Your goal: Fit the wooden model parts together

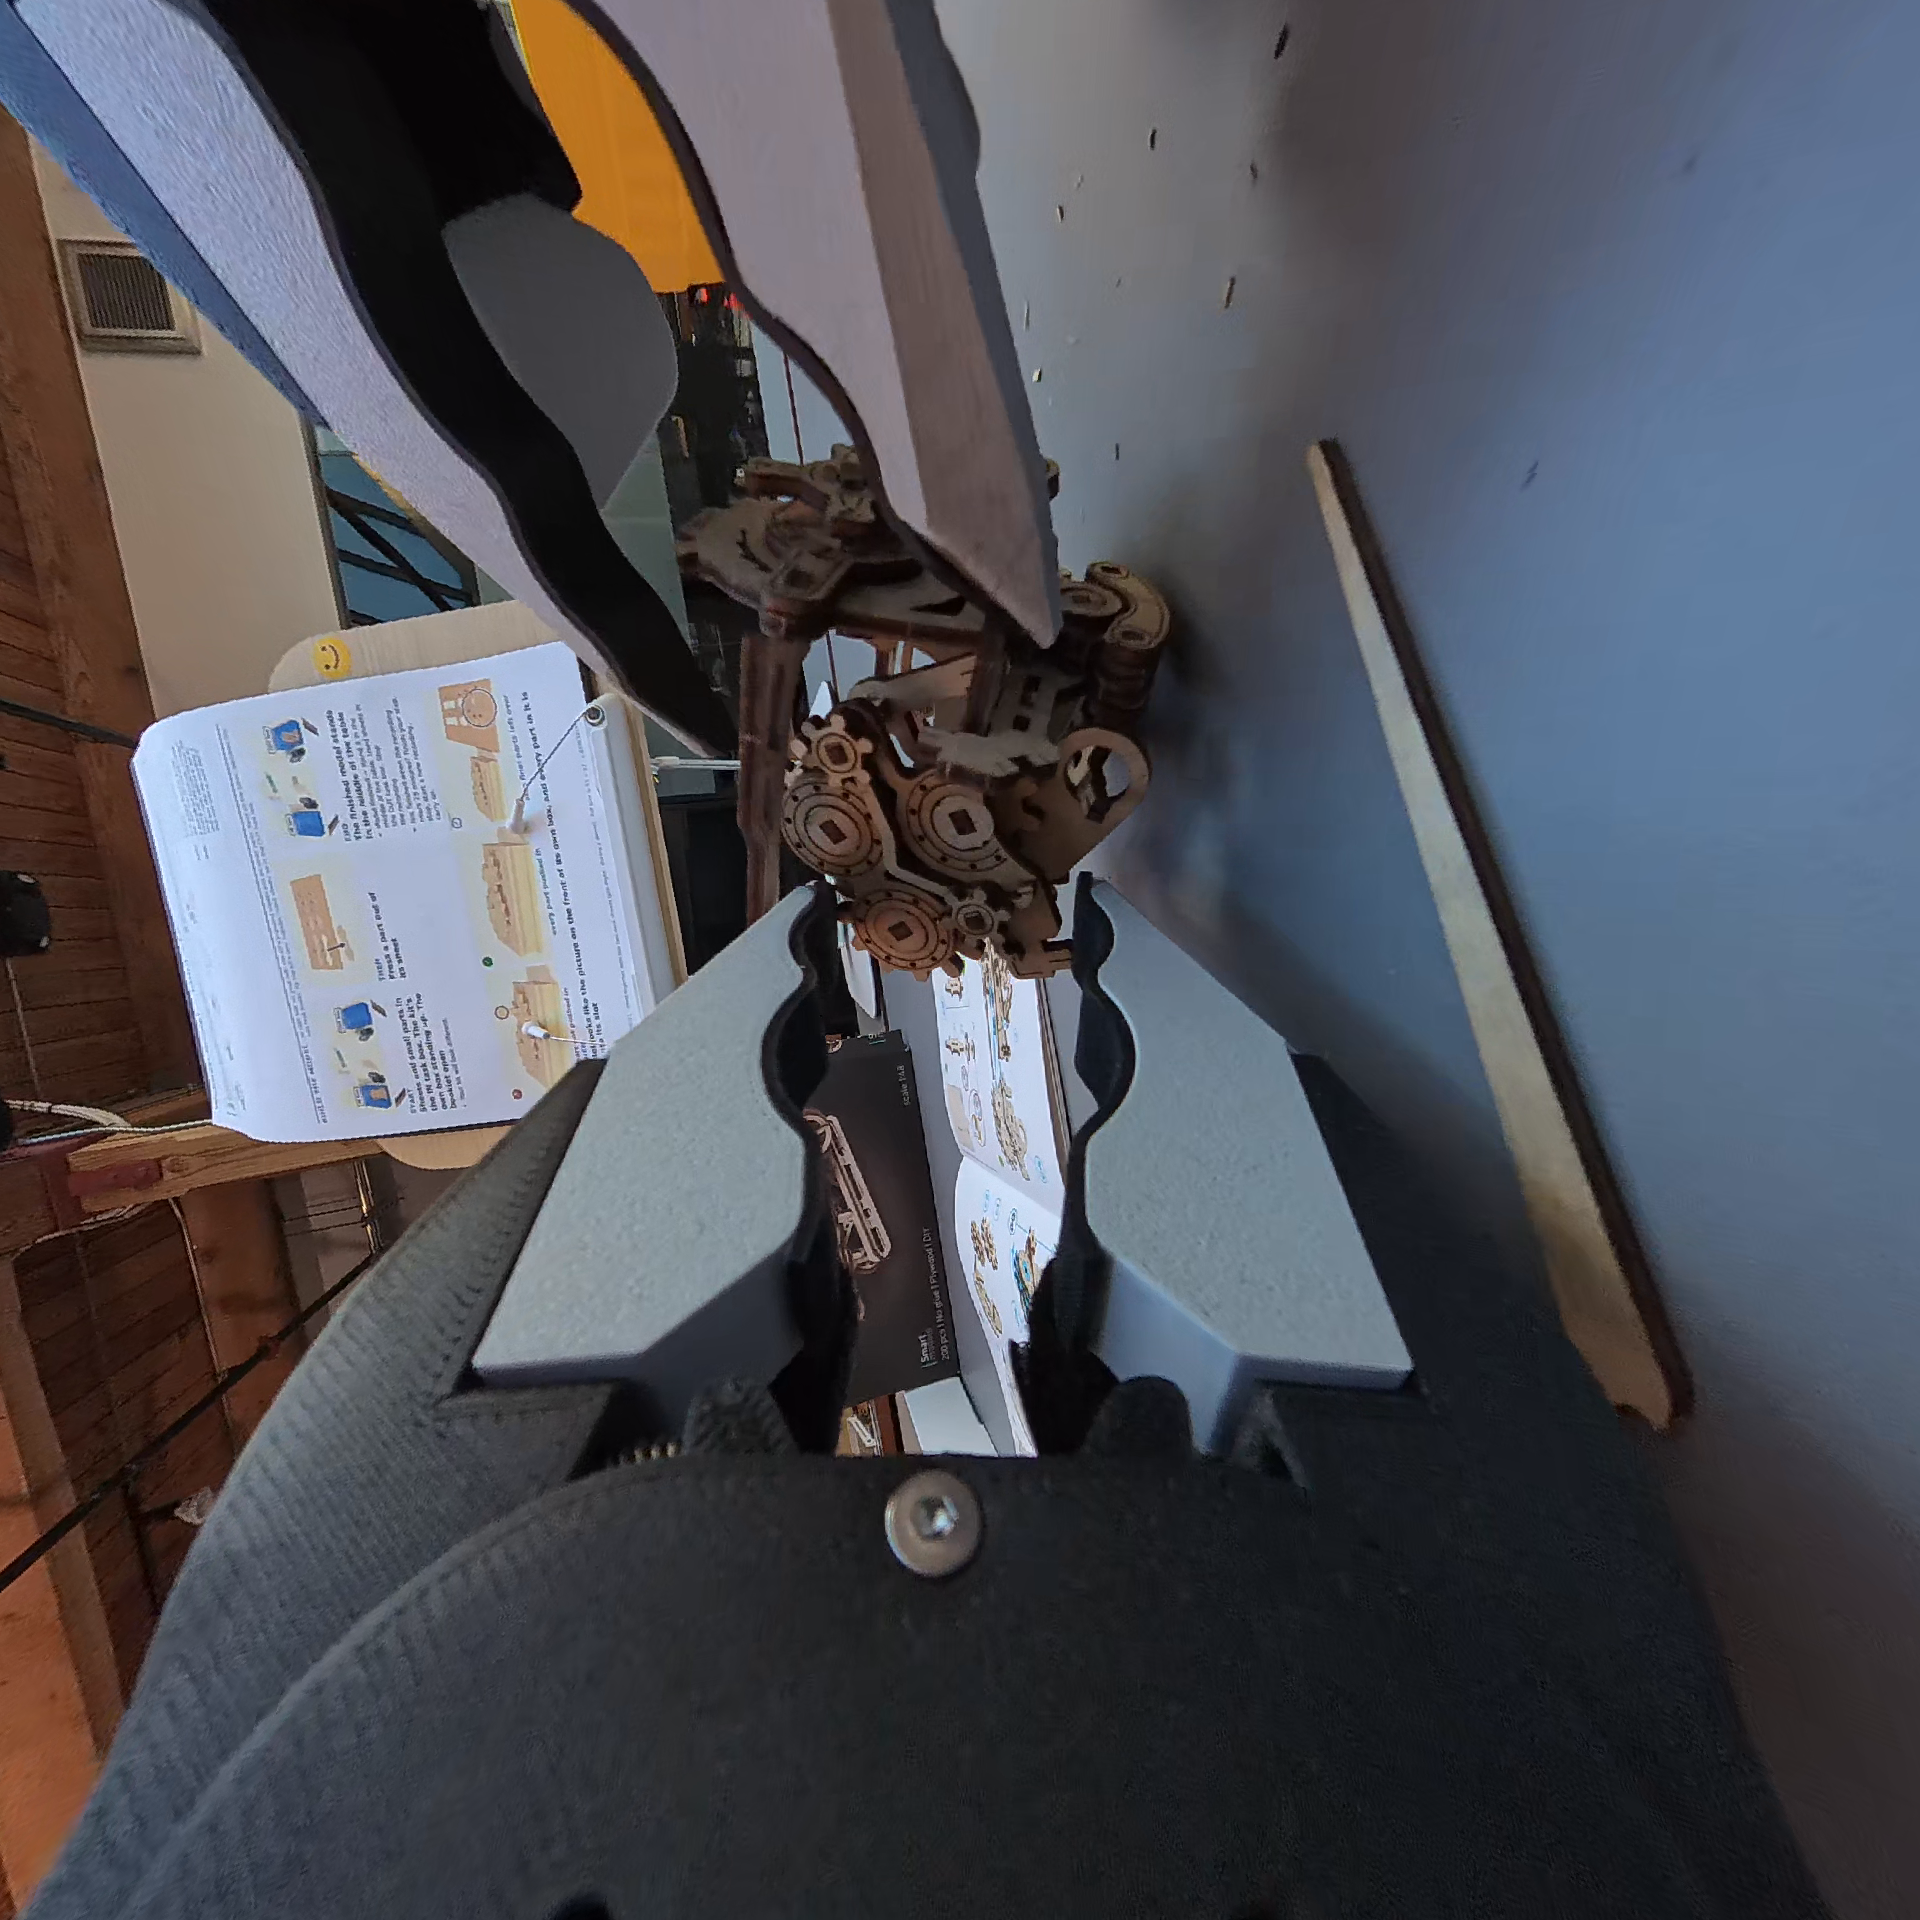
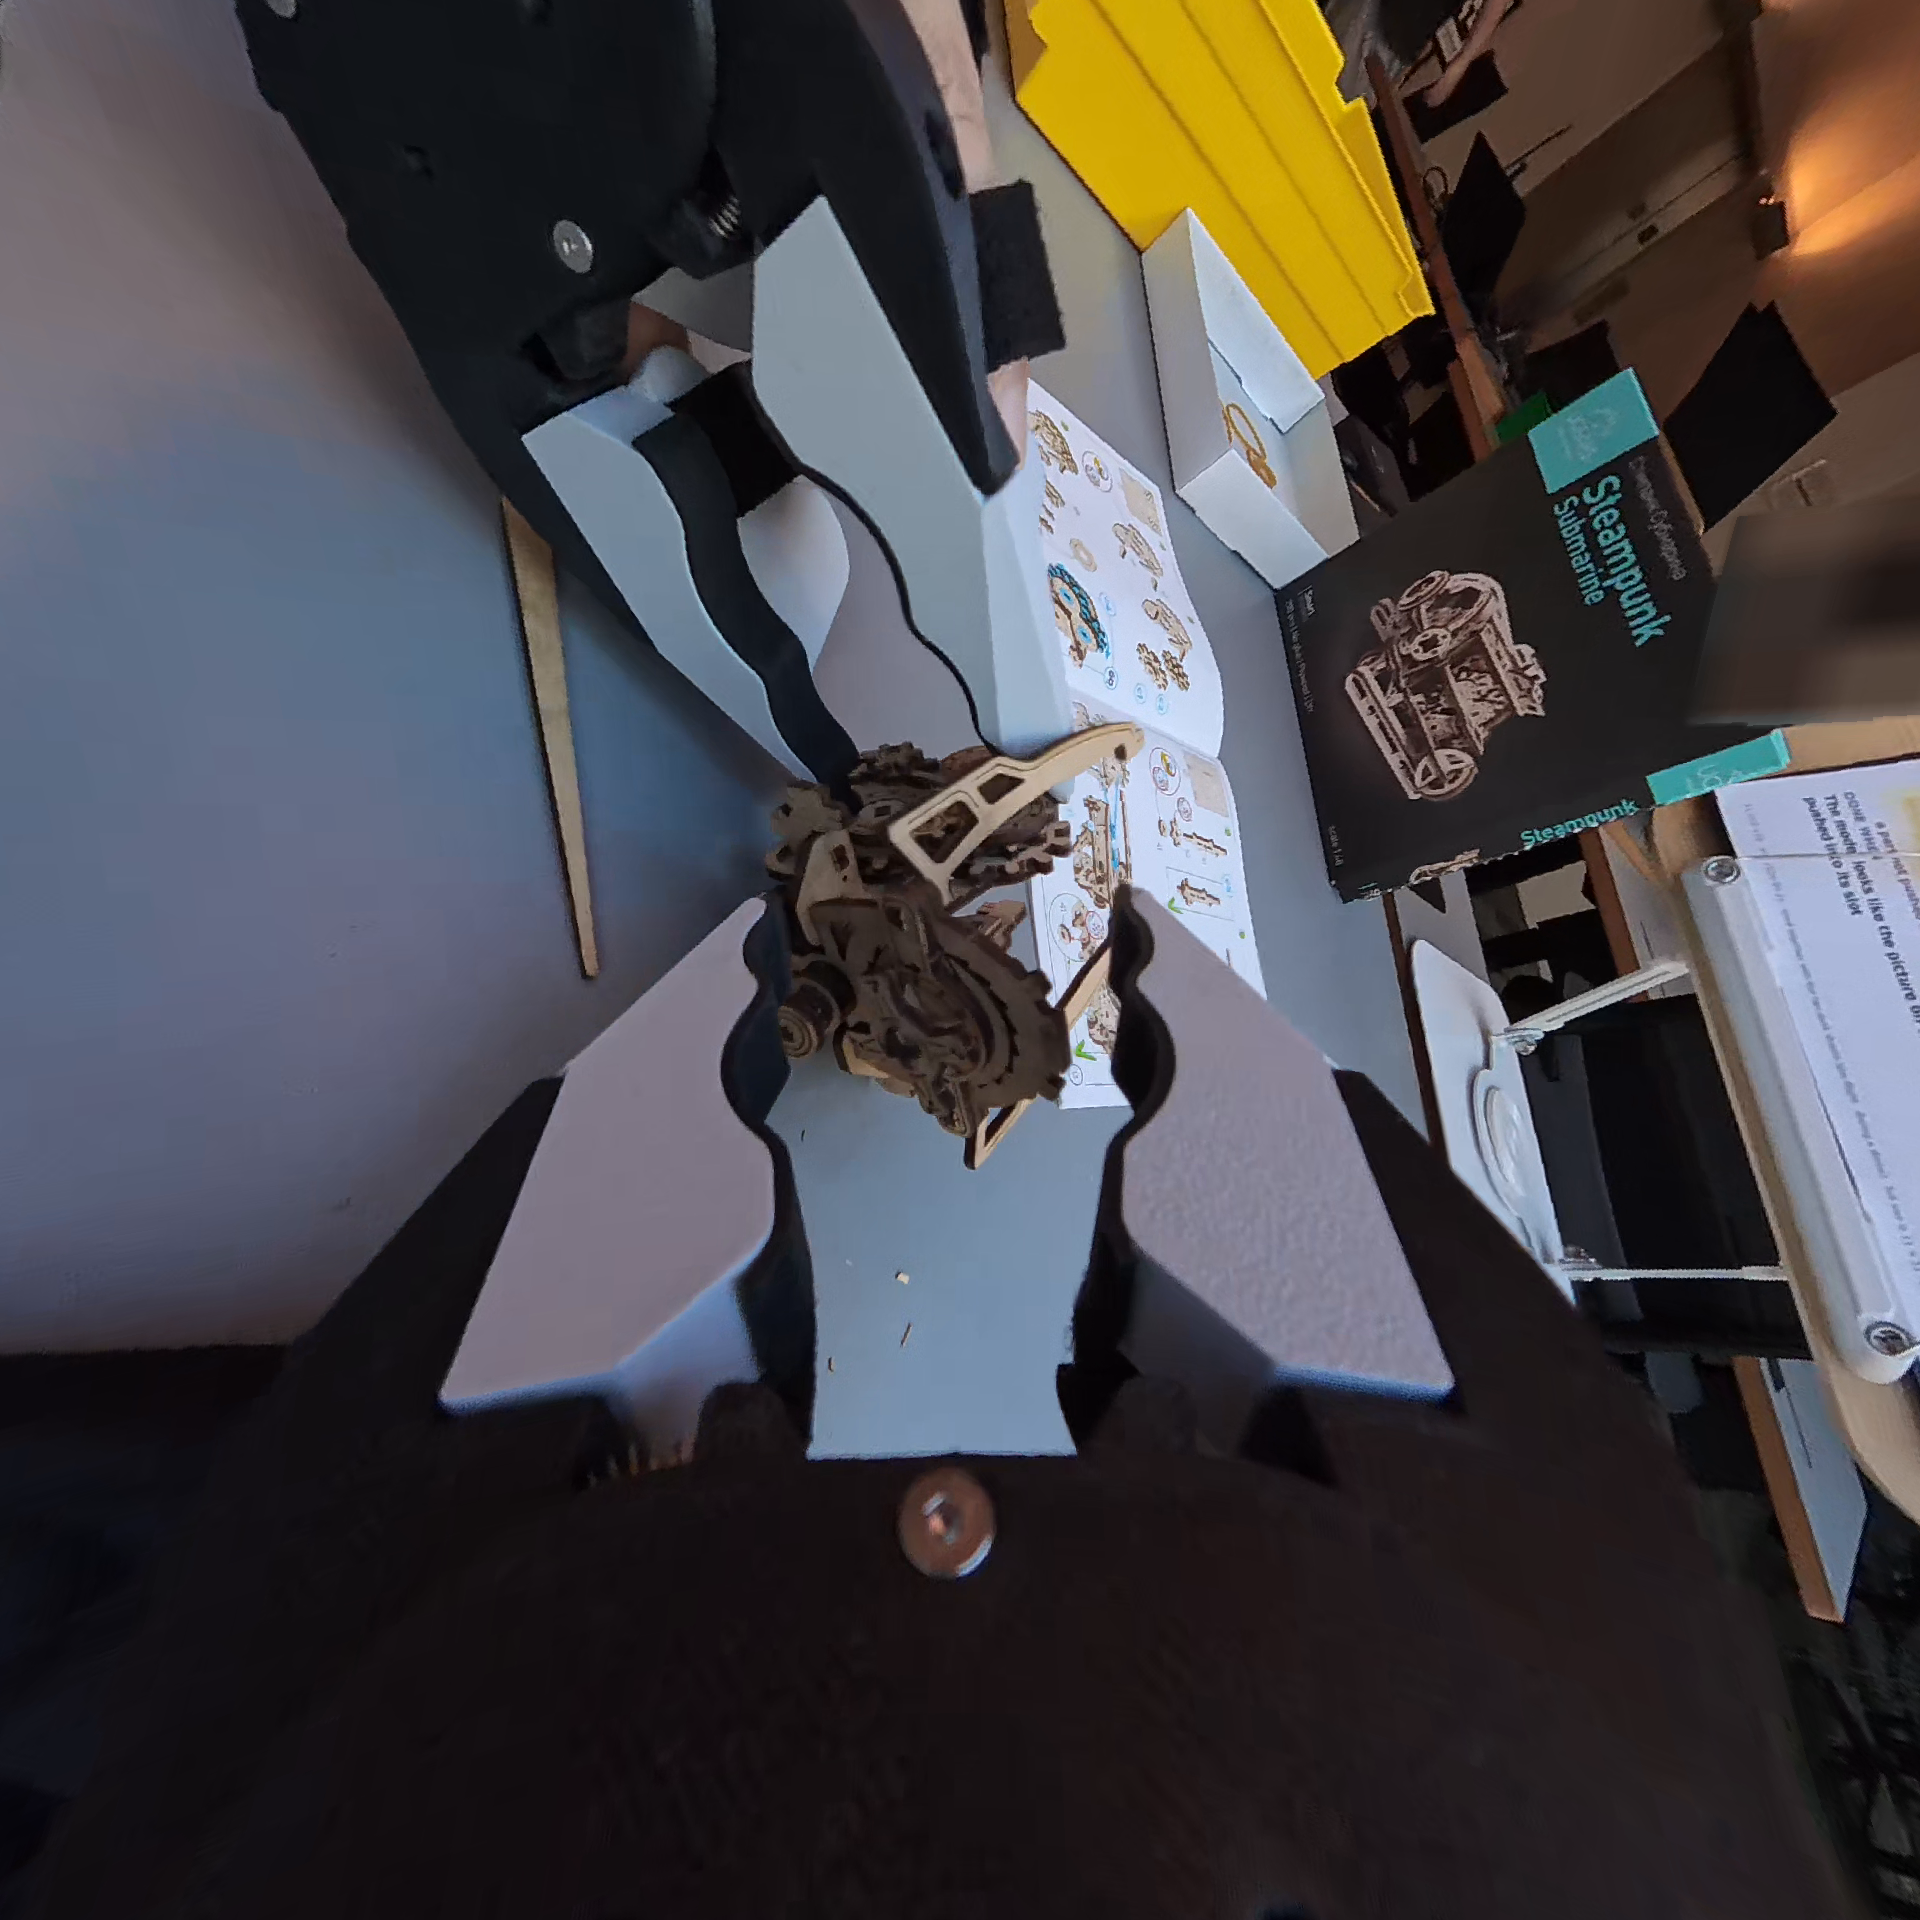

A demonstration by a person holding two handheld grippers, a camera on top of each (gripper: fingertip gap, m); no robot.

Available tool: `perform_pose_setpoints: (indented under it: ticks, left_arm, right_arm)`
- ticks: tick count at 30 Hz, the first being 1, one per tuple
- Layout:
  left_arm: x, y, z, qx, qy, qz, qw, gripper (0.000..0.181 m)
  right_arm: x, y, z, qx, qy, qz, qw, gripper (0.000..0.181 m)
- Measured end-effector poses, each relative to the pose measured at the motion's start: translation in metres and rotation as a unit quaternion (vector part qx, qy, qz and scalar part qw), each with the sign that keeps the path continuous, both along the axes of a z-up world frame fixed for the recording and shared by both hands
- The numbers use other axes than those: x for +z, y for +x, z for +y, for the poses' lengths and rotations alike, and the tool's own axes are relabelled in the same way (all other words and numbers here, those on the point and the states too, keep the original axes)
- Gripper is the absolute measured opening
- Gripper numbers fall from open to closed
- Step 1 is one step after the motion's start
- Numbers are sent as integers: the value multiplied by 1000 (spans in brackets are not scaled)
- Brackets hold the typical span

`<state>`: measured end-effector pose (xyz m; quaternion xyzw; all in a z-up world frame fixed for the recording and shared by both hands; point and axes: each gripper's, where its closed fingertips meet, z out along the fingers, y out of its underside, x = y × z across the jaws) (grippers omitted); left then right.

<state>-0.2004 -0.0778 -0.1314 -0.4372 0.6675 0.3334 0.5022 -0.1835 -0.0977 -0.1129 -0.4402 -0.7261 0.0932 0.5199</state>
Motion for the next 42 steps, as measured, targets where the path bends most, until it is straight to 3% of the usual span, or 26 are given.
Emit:
perform_pose_setpoints:
  ticks: [8,42]
  left_arm:
    - [0,6,-1,-9,-1,-2,1000,44]
    - [5,6,-2,-35,13,-36,999,44]
  right_arm:
    - [-2,-2,-10,28,6,-11,1000,50]
    - [-4,1,-4,2,-24,10,1000,42]
